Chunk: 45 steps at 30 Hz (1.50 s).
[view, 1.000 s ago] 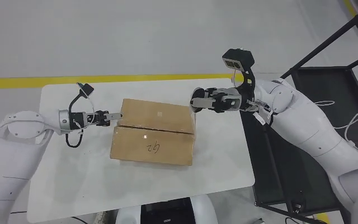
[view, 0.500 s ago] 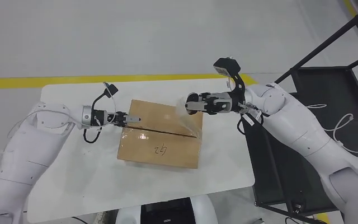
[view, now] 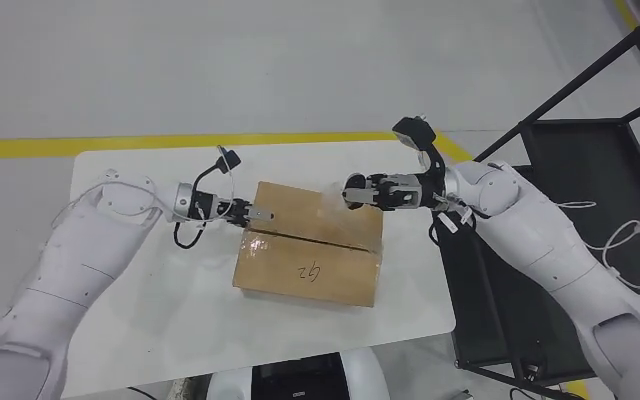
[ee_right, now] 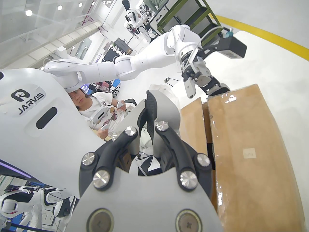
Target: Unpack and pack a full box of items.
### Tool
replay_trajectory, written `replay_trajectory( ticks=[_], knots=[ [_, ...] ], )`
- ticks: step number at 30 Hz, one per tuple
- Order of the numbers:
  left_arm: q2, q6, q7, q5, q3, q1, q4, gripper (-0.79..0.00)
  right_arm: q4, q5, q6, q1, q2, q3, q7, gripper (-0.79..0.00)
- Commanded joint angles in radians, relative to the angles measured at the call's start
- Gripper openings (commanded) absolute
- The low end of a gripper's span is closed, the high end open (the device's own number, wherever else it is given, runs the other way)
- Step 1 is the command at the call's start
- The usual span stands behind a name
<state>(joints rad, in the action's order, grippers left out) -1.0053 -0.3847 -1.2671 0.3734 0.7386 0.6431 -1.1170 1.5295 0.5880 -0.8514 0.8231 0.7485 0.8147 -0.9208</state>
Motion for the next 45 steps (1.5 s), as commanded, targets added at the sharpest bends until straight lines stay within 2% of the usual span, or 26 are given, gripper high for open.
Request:
replay_trajectory(
  ticks=[1, 8, 14, 18, 25, 45],
  knots=[
    [0.004, -0.013, -0.001, 0.006, 0.019, -0.001, 0.025, 0.0, 0.012, -0.029, 0.004, 0.015, 0.006, -0.007, 0.021, -0.785],
    [0.05, -0.038, 0.006, 0.003, 0.143, 0.042, 0.032, 0.0, 0.038, -0.138, 0.025, 0.038, 0.043, -0.057, 0.106, -0.785],
    [0.094, -0.025, 0.013, -0.018, 0.252, 0.114, -0.035, 0.0, 0.03, -0.233, 0.049, 0.032, 0.078, -0.096, 0.169, -0.785],
    [0.113, -0.007, 0.015, -0.029, 0.299, 0.158, -0.084, 0.0, 0.012, -0.323, 0.078, 0.028, 0.103, -0.117, 0.232, -0.785],
    [0.127, 0.018, 0.02, -0.048, 0.338, 0.205, -0.14, 0.0, -0.007, -0.486, 0.123, 0.037, 0.146, -0.153, 0.368, -0.785],
    [0.143, 0.04, 0.026, -0.064, 0.397, 0.255, -0.187, 0.0, -0.116, -0.589, 0.154, 0.024, 0.236, -0.211, 0.424, -0.785]
  ],
)
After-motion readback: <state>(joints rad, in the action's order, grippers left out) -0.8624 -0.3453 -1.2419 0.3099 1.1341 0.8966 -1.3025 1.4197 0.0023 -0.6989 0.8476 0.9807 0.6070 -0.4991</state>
